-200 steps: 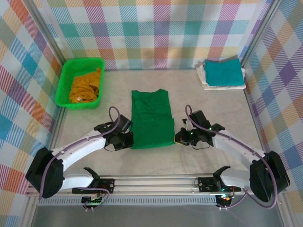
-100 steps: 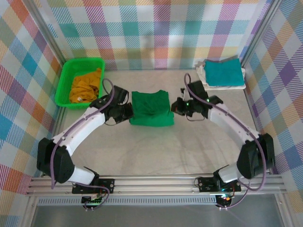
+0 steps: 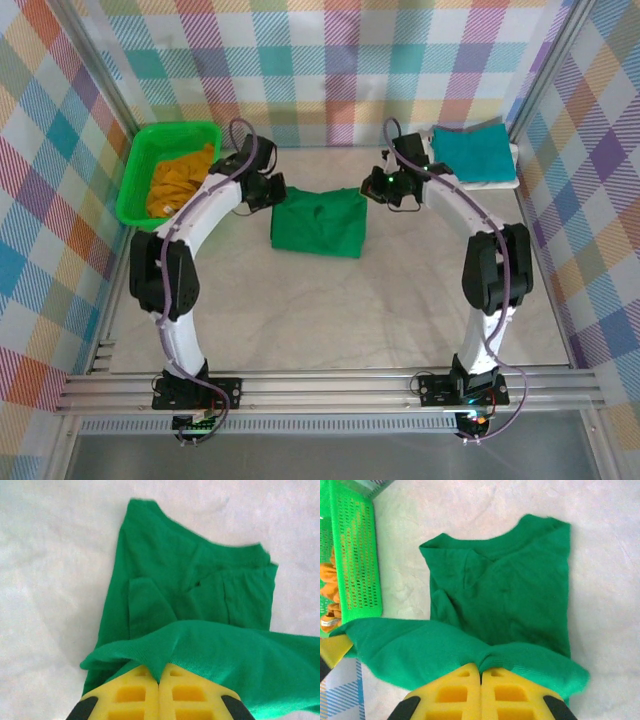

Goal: Fold and stack the t-shirts

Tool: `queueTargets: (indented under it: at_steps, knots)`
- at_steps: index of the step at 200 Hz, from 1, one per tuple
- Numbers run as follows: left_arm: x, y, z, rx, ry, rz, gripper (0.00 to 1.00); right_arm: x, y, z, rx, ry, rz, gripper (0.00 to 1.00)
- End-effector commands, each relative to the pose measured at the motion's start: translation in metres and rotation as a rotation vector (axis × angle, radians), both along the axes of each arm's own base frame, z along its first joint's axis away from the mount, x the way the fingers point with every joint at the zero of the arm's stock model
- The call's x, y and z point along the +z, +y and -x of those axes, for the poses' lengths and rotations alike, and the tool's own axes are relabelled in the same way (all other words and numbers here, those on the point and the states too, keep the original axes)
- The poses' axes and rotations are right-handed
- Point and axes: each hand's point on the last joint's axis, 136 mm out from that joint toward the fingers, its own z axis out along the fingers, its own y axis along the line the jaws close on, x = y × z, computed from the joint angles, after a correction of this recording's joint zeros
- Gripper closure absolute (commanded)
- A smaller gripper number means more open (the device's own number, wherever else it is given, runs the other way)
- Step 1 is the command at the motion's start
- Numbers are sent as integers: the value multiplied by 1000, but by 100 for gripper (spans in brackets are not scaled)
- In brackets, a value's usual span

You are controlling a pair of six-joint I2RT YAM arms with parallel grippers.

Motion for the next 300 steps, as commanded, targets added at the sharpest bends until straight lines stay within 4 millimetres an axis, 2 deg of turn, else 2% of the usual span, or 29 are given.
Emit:
queueTargets:
  at_steps: [1,10,22,28,31,32,38,50,66,82,90,97,109,120,133,138,152,167,175,200,219,259,300]
  knots:
    - [-3,10,-31,-13,-23,-62,84,11,12,-28,29,-62,-38,92]
    - [-5,9,-47,-17,-39,-78,73,6,15,-45,25,-66,-54,86]
    - [-6,14,-69,6,-64,-107,70,12,22,-66,34,-77,-96,84]
    - [-8,20,-80,35,-69,-133,68,10,21,-77,23,-62,-98,77]
    - [-10,23,-85,47,-65,-145,65,9,21,-81,16,-49,-97,72]
    - [-3,23,-89,52,-83,-143,64,10,20,-82,12,-46,-97,71]
    - [-9,29,-97,66,-70,-160,59,9,20,-88,7,-23,-101,65]
    - [16,28,-115,70,-117,-141,56,15,18,-98,0,-30,-109,61]
    - [40,29,-110,84,-133,-138,57,30,15,-99,3,-65,-111,58]
    - [57,18,-92,64,-161,-117,56,40,11,-86,15,-86,-90,58]
    - [49,11,-78,45,-161,-101,56,41,11,-75,29,-93,-96,58]
    - [51,4,-66,35,-187,-68,56,38,11,-63,40,-95,-107,59]
    - [30,-4,-42,20,-186,-17,56,29,13,-40,63,-94,-119,63]
    - [8,-6,-23,22,-174,23,56,13,13,-21,79,-72,-108,63]
    - [-21,-2,-7,26,-139,28,56,-10,1,-6,54,-28,-55,58]
    - [-32,1,-3,31,-126,13,56,-20,-5,-4,39,-14,-28,55]
    - [-61,9,3,35,-73,-35,56,-39,-14,-1,36,11,27,55]
    - [-83,12,3,27,-24,-61,56,-55,-17,-4,46,40,60,55]
    - [-92,10,2,20,-7,-59,56,-64,-16,-6,51,62,65,51]
    - [-111,6,0,16,19,-43,56,-89,-14,-11,42,113,69,44]
    - [-122,5,-1,18,38,-44,57,-99,-12,-14,39,128,65,39]
    - [-135,4,2,18,61,-43,59,-118,4,-16,93,180,-6,38]
    - [-141,1,7,14,78,-36,61,-123,26,-14,139,191,-90,39]
